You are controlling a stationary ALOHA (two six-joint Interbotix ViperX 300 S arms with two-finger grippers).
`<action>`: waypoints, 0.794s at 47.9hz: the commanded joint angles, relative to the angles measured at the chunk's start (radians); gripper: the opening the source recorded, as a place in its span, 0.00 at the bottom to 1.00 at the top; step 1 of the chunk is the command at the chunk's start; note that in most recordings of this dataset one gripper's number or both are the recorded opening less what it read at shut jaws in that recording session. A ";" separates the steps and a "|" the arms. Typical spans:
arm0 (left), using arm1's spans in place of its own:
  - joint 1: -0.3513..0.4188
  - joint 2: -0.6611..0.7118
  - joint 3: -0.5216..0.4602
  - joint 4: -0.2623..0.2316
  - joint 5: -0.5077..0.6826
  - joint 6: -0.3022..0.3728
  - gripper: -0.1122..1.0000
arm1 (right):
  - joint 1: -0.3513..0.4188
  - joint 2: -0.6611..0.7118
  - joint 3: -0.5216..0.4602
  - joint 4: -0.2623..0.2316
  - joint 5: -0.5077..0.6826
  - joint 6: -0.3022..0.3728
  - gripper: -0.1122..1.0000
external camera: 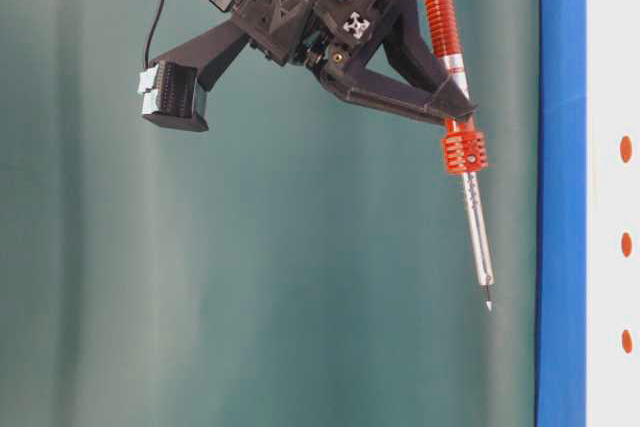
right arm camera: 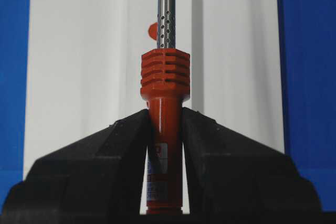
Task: Touch the tip of the soldering iron to the mark.
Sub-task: 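Lower the iron tip onto the leftmost red dot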
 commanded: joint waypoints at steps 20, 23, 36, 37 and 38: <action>0.002 0.005 -0.009 0.000 -0.008 0.000 0.10 | 0.002 0.014 -0.031 0.000 -0.014 0.002 0.16; 0.002 0.005 -0.009 0.000 -0.008 0.000 0.10 | 0.003 0.028 -0.031 -0.002 -0.021 0.002 0.16; 0.002 0.005 -0.009 0.000 -0.008 0.000 0.10 | 0.009 0.130 -0.061 0.000 -0.046 0.002 0.16; 0.002 0.005 -0.009 0.000 -0.008 0.000 0.10 | 0.009 0.138 -0.066 0.000 -0.048 0.002 0.16; 0.002 0.005 -0.009 0.000 -0.008 0.000 0.10 | 0.009 0.146 -0.069 -0.002 -0.049 0.002 0.16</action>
